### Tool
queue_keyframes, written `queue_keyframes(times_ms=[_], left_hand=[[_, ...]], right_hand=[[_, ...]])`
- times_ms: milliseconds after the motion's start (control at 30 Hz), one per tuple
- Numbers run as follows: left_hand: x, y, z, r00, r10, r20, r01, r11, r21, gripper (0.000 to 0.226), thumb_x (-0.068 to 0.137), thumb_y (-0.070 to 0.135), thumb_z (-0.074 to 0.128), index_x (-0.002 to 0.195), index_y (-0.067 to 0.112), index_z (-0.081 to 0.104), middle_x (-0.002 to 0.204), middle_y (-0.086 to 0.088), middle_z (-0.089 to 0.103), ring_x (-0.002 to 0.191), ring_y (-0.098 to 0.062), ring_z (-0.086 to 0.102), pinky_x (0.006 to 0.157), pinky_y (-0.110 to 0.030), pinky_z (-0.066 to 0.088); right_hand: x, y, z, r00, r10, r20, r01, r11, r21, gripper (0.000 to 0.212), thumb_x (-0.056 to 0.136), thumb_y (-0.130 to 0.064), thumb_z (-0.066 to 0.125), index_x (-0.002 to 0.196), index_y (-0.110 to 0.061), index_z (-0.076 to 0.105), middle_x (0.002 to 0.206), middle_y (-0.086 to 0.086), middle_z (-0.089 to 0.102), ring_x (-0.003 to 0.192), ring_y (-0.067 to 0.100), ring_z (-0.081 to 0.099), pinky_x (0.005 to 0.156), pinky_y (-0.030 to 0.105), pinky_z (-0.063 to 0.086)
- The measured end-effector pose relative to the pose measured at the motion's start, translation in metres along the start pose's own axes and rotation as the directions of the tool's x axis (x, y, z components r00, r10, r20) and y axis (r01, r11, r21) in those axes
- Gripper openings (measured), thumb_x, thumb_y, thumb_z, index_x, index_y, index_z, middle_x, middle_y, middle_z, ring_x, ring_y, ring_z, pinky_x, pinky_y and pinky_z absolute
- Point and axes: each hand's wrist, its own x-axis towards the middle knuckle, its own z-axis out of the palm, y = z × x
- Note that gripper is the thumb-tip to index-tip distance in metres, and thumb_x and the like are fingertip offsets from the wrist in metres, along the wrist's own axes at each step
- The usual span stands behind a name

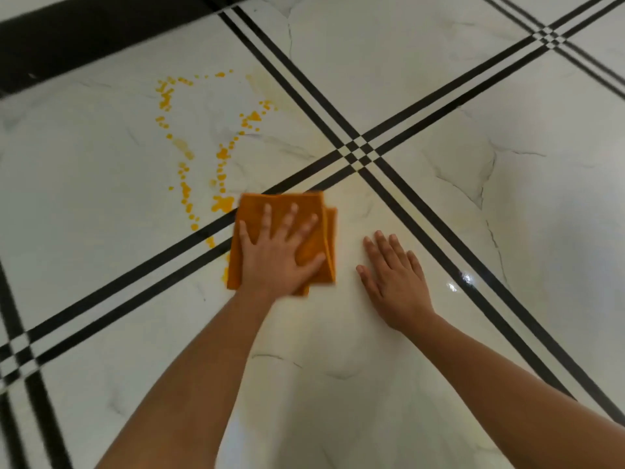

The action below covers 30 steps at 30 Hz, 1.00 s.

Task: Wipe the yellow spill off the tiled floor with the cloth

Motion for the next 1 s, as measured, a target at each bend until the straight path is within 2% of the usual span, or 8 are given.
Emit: queue_keyframes(times_ms=[100,233,367,533,633,800,933,1000], left_hand=[[-0.004,0.004,-0.002,0.966,-0.258,-0.032,0.253,0.961,-0.115,0.077,0.078,0.079,0.010,0.144,0.043,-0.008,0.158,0.003,-0.005,0.142,-0.037,-0.009,0.105,-0.068,-0.005],[-0.053,0.009,0.010,0.999,0.016,-0.039,-0.016,1.000,0.006,0.074,0.076,0.079,0.005,0.141,0.047,-0.011,0.158,0.004,0.002,0.143,-0.036,-0.003,0.106,-0.068,0.001],[-0.034,-0.018,-0.002,0.965,-0.261,0.000,0.260,0.961,-0.092,0.077,0.078,0.079,0.010,0.144,0.043,-0.008,0.158,0.002,0.000,0.142,-0.037,-0.005,0.106,-0.067,-0.002],[-0.084,-0.029,0.014,0.996,0.070,-0.057,-0.071,0.997,-0.013,0.074,0.079,0.078,0.013,0.145,0.046,0.003,0.157,0.003,0.012,0.143,-0.035,0.004,0.106,-0.068,0.007],[-0.052,-0.052,0.001,0.977,-0.212,-0.033,0.209,0.975,-0.082,0.077,0.075,0.079,0.008,0.143,0.046,-0.007,0.158,0.004,0.002,0.143,-0.035,-0.003,0.107,-0.066,-0.001],[-0.079,-0.050,0.012,0.996,0.077,-0.041,-0.076,0.997,0.018,0.075,0.079,0.078,0.015,0.145,0.045,0.004,0.157,0.002,0.011,0.142,-0.037,0.004,0.106,-0.068,0.006],[-0.055,-0.060,0.002,0.981,-0.194,-0.010,0.193,0.979,-0.065,0.077,0.077,0.079,0.013,0.144,0.046,-0.002,0.158,0.004,0.001,0.143,-0.035,-0.004,0.106,-0.065,-0.003],[-0.082,-0.048,0.011,0.979,-0.193,-0.066,0.187,0.978,-0.097,0.077,0.078,0.079,0.013,0.146,0.043,0.003,0.158,0.001,0.006,0.142,-0.038,0.001,0.106,-0.067,0.000]], right_hand=[[-0.002,-0.005,0.001,1.000,-0.019,0.005,0.019,1.000,-0.020,0.060,0.096,-0.054,0.005,0.148,-0.029,-0.009,0.157,-0.005,-0.014,0.142,0.012,-0.018,0.113,0.032,-0.012],[0.003,-0.023,0.001,0.998,-0.059,-0.012,0.059,0.998,0.014,0.060,0.096,-0.054,0.006,0.148,-0.028,-0.008,0.157,-0.005,-0.013,0.143,0.013,-0.016,0.113,0.032,-0.011],[0.007,-0.050,0.005,0.995,-0.098,-0.001,0.098,0.995,0.028,0.059,0.097,-0.051,0.011,0.149,-0.028,-0.005,0.158,-0.005,-0.012,0.143,0.013,-0.015,0.114,0.034,-0.010],[0.019,-0.060,0.005,0.994,-0.100,-0.031,0.102,0.994,0.049,0.060,0.096,-0.052,0.010,0.150,-0.028,-0.002,0.158,-0.005,-0.008,0.144,0.013,-0.013,0.115,0.035,-0.008],[0.021,-0.065,0.009,0.993,-0.113,-0.027,0.114,0.993,0.027,0.058,0.098,-0.049,0.012,0.150,-0.028,-0.003,0.158,-0.004,-0.008,0.144,0.014,-0.013,0.115,0.034,-0.008],[0.029,-0.072,0.012,0.993,-0.107,-0.046,0.108,0.994,0.023,0.058,0.098,-0.048,0.013,0.150,-0.027,-0.001,0.158,-0.003,-0.007,0.144,0.014,-0.012,0.116,0.036,-0.007],[0.026,-0.072,0.016,0.995,-0.084,-0.045,0.084,0.996,0.002,0.057,0.099,-0.046,0.014,0.150,-0.025,-0.001,0.158,-0.001,-0.007,0.144,0.016,-0.011,0.116,0.037,-0.006],[0.022,-0.070,0.019,0.995,-0.087,-0.056,0.087,0.996,-0.009,0.058,0.098,-0.049,0.010,0.150,-0.025,-0.003,0.158,-0.001,-0.007,0.144,0.016,-0.012,0.115,0.036,-0.008]])
